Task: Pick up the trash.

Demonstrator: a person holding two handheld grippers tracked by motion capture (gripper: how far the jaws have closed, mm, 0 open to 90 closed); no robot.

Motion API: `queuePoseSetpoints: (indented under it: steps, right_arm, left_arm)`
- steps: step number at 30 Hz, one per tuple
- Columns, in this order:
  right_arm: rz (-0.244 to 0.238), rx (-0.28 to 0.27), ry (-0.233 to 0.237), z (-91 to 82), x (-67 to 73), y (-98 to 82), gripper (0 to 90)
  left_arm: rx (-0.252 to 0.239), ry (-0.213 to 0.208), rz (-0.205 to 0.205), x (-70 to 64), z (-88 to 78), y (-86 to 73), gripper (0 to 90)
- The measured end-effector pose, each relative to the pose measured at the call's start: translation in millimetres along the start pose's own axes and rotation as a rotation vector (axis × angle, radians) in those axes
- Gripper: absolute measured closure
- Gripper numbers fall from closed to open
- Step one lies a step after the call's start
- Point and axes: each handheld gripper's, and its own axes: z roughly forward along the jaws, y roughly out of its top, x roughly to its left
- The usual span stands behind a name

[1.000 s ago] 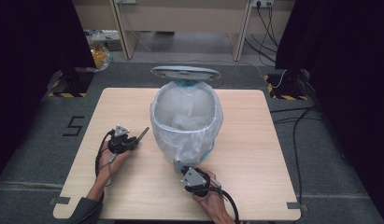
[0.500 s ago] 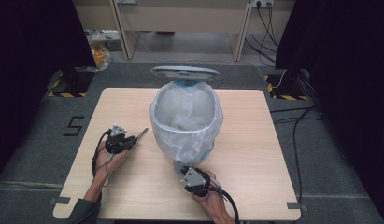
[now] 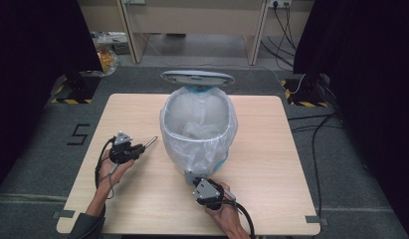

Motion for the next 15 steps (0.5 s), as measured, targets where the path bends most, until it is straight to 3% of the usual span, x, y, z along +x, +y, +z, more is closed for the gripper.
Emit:
queuePoseSetpoints:
  steps: [8, 15]
  right_arm:
    - [-0.001, 0.0, 0.0, 0.0, 0.0, 0.0, 81.9]
    - [-0.002, 0.0, -0.002, 0.1, 0.5, 0.0, 81.9]
  left_arm:
    - [-0.023, -0.027, 0.017, -1.5, -22.4, 7.8, 79.7]
    - [-0.064, -0.064, 0.042, -2.2, -55.3, 18.5, 79.7]
